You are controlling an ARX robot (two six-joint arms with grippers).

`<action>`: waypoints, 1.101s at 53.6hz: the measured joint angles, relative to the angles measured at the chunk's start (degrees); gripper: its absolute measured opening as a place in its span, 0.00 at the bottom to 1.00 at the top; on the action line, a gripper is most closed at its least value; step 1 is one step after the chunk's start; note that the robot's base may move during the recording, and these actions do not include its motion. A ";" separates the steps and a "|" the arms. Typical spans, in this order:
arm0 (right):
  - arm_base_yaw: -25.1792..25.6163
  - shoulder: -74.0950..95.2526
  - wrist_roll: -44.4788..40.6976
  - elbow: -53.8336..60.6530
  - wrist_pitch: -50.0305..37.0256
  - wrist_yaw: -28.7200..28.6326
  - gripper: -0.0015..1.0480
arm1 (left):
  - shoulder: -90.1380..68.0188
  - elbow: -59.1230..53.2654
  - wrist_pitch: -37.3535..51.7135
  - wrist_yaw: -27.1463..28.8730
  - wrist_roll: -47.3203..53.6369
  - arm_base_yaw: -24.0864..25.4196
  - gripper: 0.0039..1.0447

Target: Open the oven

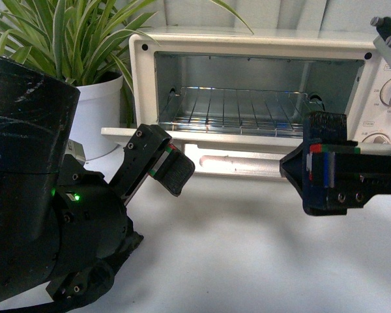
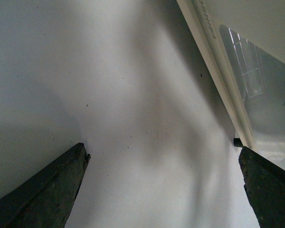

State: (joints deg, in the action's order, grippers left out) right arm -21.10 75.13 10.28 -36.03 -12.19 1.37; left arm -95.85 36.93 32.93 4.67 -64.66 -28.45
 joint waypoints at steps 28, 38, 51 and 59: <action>3.58 -26.23 2.62 6.56 8.26 -1.11 0.91 | 1.18 -1.95 0.11 1.44 5.97 -0.24 0.94; 8.17 -33.57 3.98 10.10 11.56 -4.02 0.91 | 2.38 -3.50 -0.33 4.42 13.77 -1.22 0.94; 9.88 -36.02 4.57 11.74 13.09 -5.40 0.91 | 2.56 -3.74 -2.05 9.05 22.80 -2.82 0.94; 9.88 -38.66 4.59 13.09 14.21 -5.35 0.91 | 2.49 -3.74 -2.54 13.14 32.09 -4.85 0.94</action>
State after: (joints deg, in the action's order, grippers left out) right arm -11.22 36.47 14.87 -22.94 2.02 -3.99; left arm -93.36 33.19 30.39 17.80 -32.58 -33.30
